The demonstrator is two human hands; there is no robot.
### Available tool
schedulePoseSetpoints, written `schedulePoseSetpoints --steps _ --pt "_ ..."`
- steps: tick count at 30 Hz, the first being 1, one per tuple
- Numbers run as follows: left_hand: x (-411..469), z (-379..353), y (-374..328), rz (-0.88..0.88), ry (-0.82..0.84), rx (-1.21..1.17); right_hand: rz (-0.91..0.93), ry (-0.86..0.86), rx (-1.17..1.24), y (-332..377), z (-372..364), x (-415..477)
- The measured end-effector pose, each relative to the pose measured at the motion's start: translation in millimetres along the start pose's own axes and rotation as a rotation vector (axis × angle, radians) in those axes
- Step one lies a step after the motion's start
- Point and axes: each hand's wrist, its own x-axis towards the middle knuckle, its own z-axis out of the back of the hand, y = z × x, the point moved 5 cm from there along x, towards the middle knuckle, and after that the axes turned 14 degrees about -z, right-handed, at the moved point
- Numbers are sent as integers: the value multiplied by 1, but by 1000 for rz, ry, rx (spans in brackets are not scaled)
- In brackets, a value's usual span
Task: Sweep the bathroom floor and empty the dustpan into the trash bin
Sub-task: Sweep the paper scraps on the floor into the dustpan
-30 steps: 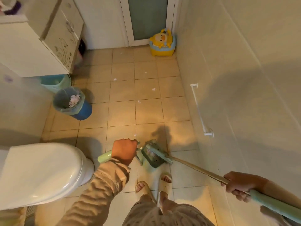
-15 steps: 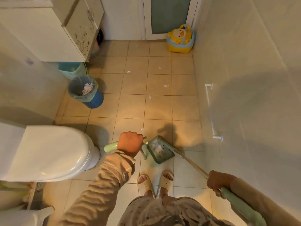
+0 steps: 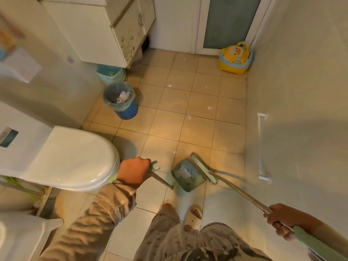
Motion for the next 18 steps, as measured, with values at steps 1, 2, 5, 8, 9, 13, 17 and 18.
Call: schedulePoseSetpoints --steps 1,2,5,8,9,13,17,18 --pt "-6 0 8 43 -21 -24 5 -14 -11 11 2 0" --pt "-11 1 15 83 -38 -42 13 -34 -21 23 4 1" --pt "-22 5 35 189 -78 -79 53 -95 -100 60 5 0" --pt "-24 8 50 230 -87 -86 99 -177 -178 100 -3 -5" --pt "-24 8 55 237 -80 -86 110 -191 -205 114 -9 -7" --pt "-15 11 75 241 -41 -68 151 -225 -283 164 -30 -12" --pt "3 9 81 203 9 -58 151 -376 -418 212 -52 -14" --pt "5 6 82 199 31 -54 128 -392 -492 220 -62 -14"
